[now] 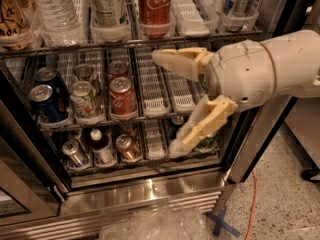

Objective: Pick water bottle from top shelf of fridge

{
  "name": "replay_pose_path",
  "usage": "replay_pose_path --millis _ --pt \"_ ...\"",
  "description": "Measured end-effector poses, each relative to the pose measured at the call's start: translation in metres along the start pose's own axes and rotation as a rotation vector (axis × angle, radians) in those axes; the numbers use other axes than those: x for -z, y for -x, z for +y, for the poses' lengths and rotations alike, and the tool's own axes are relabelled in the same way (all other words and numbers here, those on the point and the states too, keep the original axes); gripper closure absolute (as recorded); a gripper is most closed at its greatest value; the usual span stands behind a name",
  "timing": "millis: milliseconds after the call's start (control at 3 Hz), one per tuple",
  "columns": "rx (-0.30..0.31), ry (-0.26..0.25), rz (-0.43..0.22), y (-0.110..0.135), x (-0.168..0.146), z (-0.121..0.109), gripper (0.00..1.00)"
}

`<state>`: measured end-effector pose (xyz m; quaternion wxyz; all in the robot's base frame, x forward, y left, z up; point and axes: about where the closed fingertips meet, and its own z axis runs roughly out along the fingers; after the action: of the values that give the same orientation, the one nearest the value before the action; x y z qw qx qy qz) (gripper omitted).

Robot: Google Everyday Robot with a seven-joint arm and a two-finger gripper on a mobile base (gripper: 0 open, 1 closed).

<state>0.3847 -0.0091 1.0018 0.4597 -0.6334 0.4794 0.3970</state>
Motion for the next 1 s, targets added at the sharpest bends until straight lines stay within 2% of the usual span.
replay_pose_path --millis 333,667,1000 --pt "-0.028 -0.06 -0.081 0.011 -0.026 -0.027 0.0" --pt "-0.027 -0.059 -0.086 0.013 -0.034 -0.026 0.0" --pt "-0.026 -0.085 -0.139 0.018 -0.057 -0.023 0.0"
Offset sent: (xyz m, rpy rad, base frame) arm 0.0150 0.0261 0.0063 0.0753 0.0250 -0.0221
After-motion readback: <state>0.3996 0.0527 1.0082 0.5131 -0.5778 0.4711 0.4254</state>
